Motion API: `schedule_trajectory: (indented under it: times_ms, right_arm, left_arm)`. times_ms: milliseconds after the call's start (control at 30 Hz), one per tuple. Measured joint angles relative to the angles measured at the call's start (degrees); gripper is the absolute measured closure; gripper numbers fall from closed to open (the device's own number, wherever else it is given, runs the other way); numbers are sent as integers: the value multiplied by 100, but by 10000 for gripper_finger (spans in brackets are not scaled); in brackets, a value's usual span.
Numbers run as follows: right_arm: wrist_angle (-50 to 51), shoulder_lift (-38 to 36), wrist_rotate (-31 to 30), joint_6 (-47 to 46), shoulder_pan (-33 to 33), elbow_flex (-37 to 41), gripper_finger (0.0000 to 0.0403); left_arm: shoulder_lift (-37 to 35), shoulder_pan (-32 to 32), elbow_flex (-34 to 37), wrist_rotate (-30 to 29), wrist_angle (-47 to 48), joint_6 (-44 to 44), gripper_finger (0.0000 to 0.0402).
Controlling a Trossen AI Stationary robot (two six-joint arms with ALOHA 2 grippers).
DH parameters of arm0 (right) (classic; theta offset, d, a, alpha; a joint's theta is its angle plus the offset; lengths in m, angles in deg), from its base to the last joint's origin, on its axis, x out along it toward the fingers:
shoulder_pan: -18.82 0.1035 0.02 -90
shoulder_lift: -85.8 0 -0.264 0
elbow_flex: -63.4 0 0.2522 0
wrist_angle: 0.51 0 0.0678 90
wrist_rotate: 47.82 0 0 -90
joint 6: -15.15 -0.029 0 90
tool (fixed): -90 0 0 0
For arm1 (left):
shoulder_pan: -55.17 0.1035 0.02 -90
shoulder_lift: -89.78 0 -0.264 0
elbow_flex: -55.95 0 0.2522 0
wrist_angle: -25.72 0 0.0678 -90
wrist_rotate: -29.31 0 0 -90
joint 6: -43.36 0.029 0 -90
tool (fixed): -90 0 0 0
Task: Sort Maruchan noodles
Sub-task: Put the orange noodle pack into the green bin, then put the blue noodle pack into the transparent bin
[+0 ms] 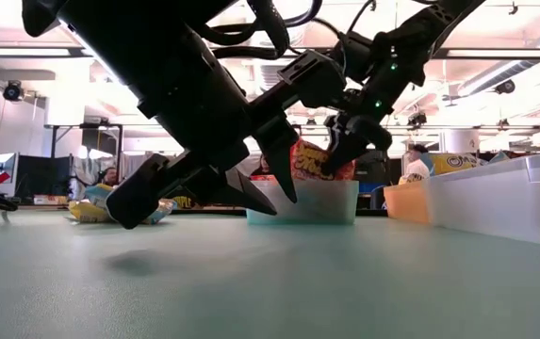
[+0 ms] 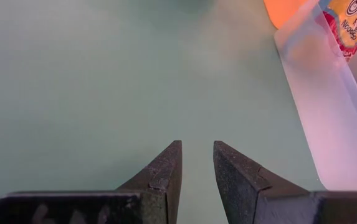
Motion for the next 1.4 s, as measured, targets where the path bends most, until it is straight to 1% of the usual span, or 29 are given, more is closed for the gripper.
schedule_trajectory:
  times_ms: [133, 333, 433, 567, 667, 733, 833, 900, 1033, 1100, 1233, 1400]
  right_arm:
    - [-44, -2, 81, 122, 6, 2, 319]
    - [-69, 14, -260, -134, 6, 2, 319]
    - [-67, 4, -331, -319, 8, 2, 314]
    - [42, -83, -173, -435, 55, 2, 309]
    - [99, -110, 71, -381, 160, 2, 316]
    - [99, -112, 71, -273, 235, 2, 327]
    - [60, -112, -32, -198, 325, 2, 341]
    - [72, -112, -201, -261, 336, -6, 341]
    - [289, -119, -728, -373, 336, -204, 319]
    - [461, -128, -881, -389, 334, -375, 306]
    - [894, -137, -881, -636, 337, -812, 283]
    - [1694, -139, -861, -1630, 336, -1373, 272]
  left_arm:
    - [0, 0, 0, 0, 0, -7, 326]
    - [0, 0, 0, 0, 64, -11, 326]
    - [0, 0, 0, 0, 108, -11, 326]
    - [-2, 0, 0, 0, 152, -11, 326]
    - [-4, -2, 0, 0, 163, -11, 326]
    - [-9, -4, 0, 0, 201, -11, 326]
    - [-19, -7, 0, 0, 239, -12, 326]
    - [-34, -11, 0, 4, 261, -12, 326]
    - [-50, -26, 0, 11, 289, -11, 326]
    - [-50, -38, 0, 13, 299, -12, 326]
    - [-50, -58, 0, 13, 311, -12, 326]
    - [-61, -108, 0, 12, 405, -90, 326]
